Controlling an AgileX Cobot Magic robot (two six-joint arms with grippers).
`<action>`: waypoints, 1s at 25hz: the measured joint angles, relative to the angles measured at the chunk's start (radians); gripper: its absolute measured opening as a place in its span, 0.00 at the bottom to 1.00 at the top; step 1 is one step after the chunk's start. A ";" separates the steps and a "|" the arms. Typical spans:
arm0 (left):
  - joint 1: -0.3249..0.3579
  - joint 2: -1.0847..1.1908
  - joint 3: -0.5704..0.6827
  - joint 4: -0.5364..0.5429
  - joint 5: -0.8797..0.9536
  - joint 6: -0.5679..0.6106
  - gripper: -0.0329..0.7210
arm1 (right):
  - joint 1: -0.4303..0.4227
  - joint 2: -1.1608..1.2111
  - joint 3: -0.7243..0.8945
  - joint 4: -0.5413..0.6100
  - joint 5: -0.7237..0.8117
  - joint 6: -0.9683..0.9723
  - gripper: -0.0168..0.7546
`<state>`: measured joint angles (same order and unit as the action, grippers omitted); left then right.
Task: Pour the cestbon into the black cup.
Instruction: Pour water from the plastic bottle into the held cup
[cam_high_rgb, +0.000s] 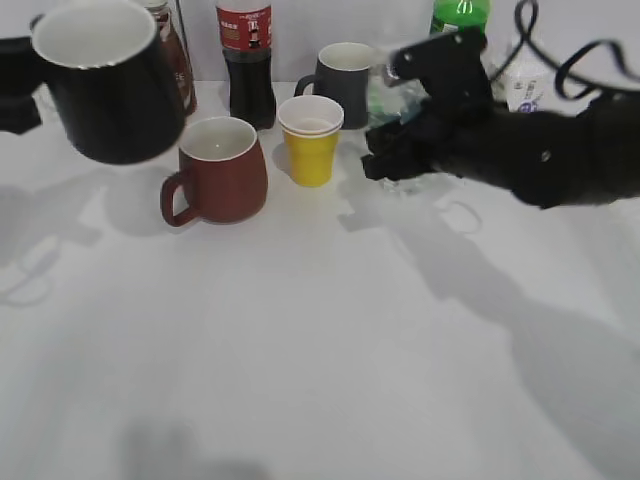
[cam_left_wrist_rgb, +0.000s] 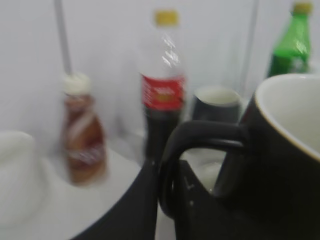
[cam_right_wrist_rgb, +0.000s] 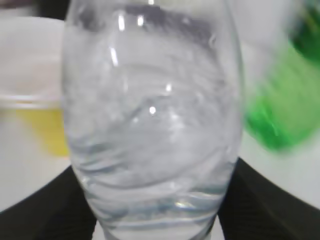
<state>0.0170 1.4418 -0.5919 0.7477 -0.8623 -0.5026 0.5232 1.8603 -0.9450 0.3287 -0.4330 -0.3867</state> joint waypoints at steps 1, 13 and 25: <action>-0.024 -0.001 0.000 0.007 0.027 -0.016 0.10 | 0.006 -0.041 0.000 -0.050 0.028 -0.010 0.63; -0.406 -0.002 0.000 -0.045 0.320 -0.037 0.10 | 0.031 -0.222 0.000 -0.404 0.142 -0.422 0.63; -0.443 -0.002 0.000 -0.078 0.369 -0.037 0.10 | 0.039 -0.222 0.000 -0.411 -0.010 -0.920 0.63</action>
<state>-0.4256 1.4399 -0.5919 0.6701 -0.4937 -0.5391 0.5627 1.6386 -0.9450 -0.0827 -0.4427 -1.3070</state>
